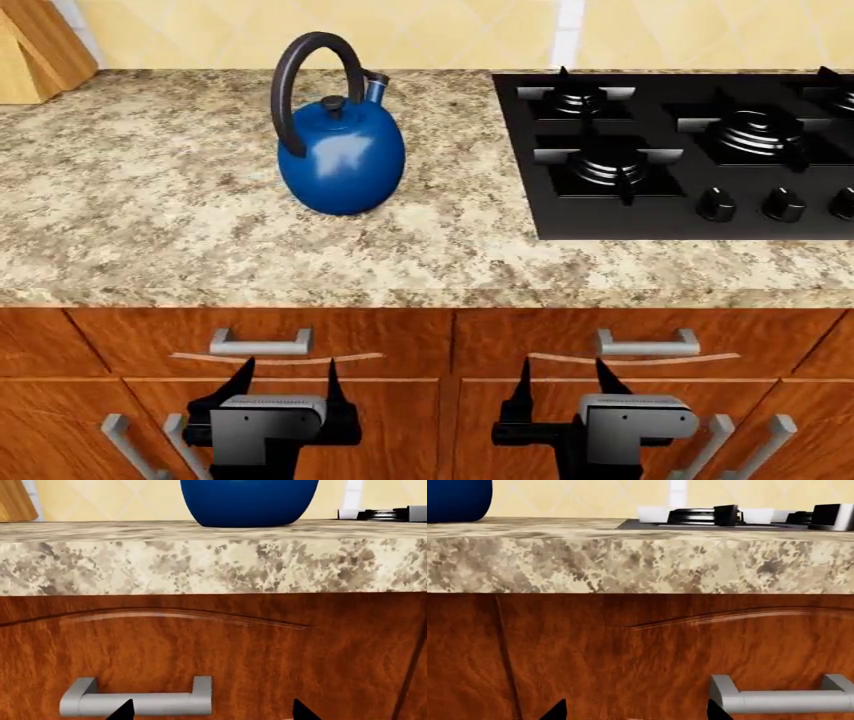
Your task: Pick the kettle from the counter and place it on a stove burner. Then turn the burner on.
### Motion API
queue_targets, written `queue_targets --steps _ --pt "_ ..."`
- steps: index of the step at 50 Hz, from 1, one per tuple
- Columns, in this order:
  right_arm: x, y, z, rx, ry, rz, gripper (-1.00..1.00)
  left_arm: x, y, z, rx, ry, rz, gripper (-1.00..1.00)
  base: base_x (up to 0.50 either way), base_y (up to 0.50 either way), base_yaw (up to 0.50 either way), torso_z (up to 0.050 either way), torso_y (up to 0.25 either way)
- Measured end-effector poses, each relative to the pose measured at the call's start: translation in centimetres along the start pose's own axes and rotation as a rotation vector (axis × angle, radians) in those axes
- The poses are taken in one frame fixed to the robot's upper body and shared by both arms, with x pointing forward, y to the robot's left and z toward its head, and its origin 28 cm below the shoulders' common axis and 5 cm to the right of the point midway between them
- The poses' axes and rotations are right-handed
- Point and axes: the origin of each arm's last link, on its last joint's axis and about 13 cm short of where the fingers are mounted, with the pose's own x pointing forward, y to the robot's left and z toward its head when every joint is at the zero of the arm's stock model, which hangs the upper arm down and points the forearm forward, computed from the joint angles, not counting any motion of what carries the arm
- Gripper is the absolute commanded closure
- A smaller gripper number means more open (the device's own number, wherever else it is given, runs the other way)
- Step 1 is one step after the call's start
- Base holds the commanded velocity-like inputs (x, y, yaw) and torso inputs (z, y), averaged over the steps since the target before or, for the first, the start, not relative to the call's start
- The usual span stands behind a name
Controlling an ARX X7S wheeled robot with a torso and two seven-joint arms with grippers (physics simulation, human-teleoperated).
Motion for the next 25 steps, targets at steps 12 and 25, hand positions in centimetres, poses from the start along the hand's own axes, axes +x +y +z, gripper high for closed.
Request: queue_targets --steps 12,25 --pt "0.03 -0.09 0.02 0.003 -0.002 -0.005 -1.0 -0.02 -0.08 0.03 -0.004 -0.006 -0.005 -1.0 0.0 0.0 0.0 0.028 0.0" --pt "0.05 -0.11 0.04 0.006 -0.001 -0.003 -1.0 -0.01 -0.11 0.03 -0.006 -0.003 -0.007 -1.0 0.0 0.0 0.0 0.05 0.0"
